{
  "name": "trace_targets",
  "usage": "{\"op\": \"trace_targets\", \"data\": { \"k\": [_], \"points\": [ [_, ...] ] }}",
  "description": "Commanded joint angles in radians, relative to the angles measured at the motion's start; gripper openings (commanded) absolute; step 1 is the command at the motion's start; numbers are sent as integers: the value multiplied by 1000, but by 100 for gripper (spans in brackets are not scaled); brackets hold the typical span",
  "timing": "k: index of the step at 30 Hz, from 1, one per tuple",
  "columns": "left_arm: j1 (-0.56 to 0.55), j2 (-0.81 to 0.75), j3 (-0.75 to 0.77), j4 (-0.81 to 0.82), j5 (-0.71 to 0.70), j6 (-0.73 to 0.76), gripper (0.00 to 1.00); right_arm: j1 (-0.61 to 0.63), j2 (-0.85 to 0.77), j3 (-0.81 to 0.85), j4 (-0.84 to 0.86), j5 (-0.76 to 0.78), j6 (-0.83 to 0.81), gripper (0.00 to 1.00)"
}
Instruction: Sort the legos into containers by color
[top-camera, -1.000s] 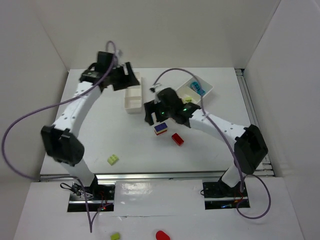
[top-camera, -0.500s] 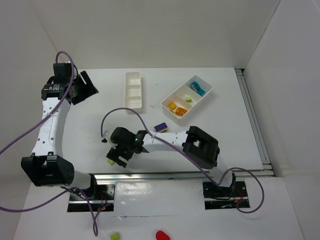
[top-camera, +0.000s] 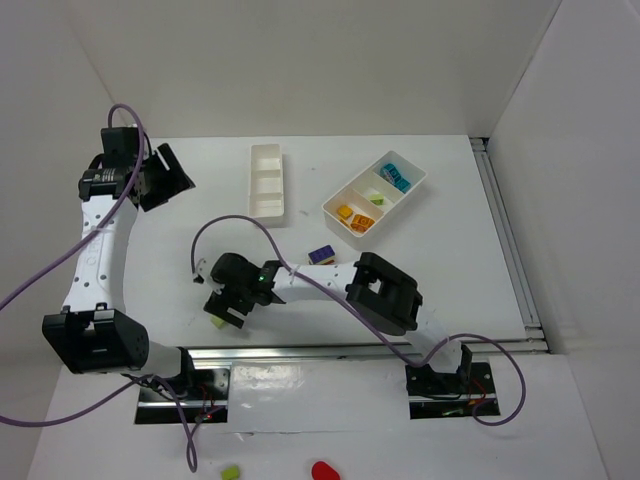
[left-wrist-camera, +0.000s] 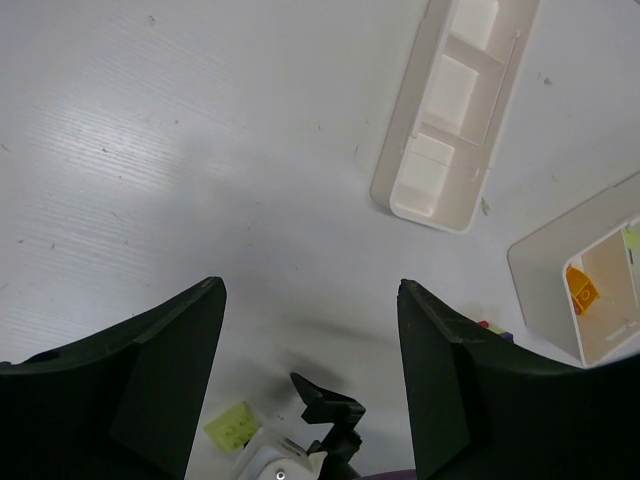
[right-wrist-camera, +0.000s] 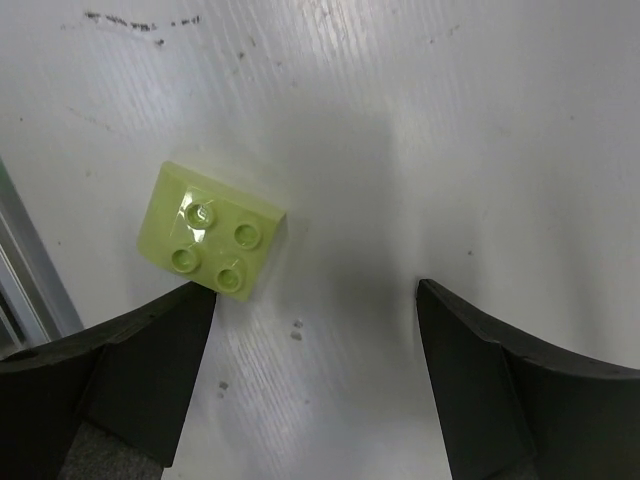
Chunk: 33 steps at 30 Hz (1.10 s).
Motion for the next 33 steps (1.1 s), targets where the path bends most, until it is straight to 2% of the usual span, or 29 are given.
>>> {"op": "trace_targets", "data": {
  "k": [1, 7, 19, 26, 33],
  "points": [
    [6, -20, -10, 4, 29, 14, 79, -3, 41, 39, 52, 12, -12, 88],
    [6, -20, -10, 13, 49, 14, 78, -12, 86, 109, 64, -17, -27, 86],
    [16, 7, -1, 13, 58, 23, 78, -3, 193, 274, -23, -112, -108, 95],
    [16, 16, -1, 13, 76, 23, 78, -3, 258, 355, -14, -73, -88, 95],
    [16, 26, -1, 13, 86, 23, 76, -3, 278, 355, 8, -48, -78, 89]
  ]
}}
